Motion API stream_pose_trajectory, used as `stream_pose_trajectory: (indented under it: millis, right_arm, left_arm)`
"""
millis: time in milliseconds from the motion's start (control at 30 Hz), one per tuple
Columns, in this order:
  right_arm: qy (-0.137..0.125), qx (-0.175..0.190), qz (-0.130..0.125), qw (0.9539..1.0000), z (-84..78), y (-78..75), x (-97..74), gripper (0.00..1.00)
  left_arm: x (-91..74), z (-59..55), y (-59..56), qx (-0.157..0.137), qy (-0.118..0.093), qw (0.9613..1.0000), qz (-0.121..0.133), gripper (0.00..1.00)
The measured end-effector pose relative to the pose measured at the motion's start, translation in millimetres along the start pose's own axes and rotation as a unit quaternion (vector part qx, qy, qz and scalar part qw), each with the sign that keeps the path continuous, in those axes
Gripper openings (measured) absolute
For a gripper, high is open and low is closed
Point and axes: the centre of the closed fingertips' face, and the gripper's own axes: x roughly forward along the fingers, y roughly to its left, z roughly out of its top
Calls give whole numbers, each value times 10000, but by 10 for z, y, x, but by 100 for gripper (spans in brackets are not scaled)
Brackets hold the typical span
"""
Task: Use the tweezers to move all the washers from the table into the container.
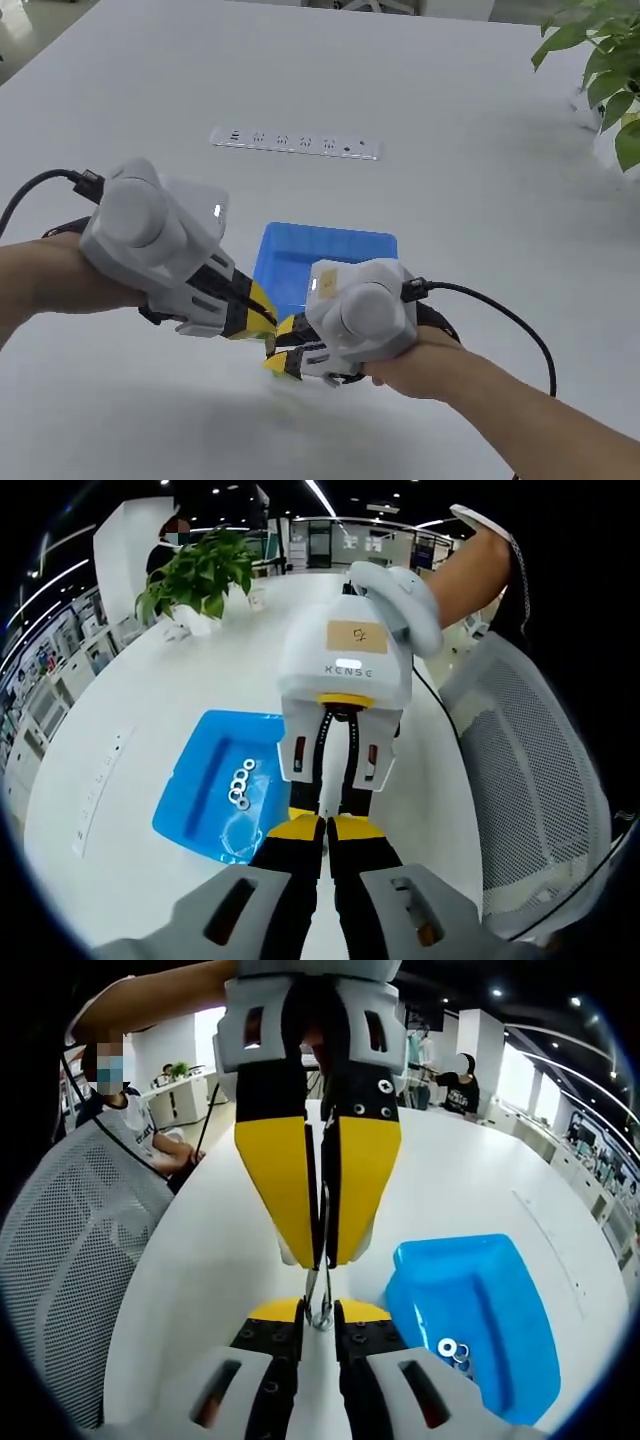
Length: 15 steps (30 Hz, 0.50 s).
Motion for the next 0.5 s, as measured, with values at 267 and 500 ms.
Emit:
stream_pose_trajectory:
  millis: [267,500]
  right_arm:
    - [-11,21,-3,10000,-10,4,4,11]
    - [-4,67,-4,10000,-13,4,-1,10]
  left_arm:
    - [23,-4,-2,-6,8,10000,-20,6]
    - [35,2,-5,45,15,10000,-22,6]
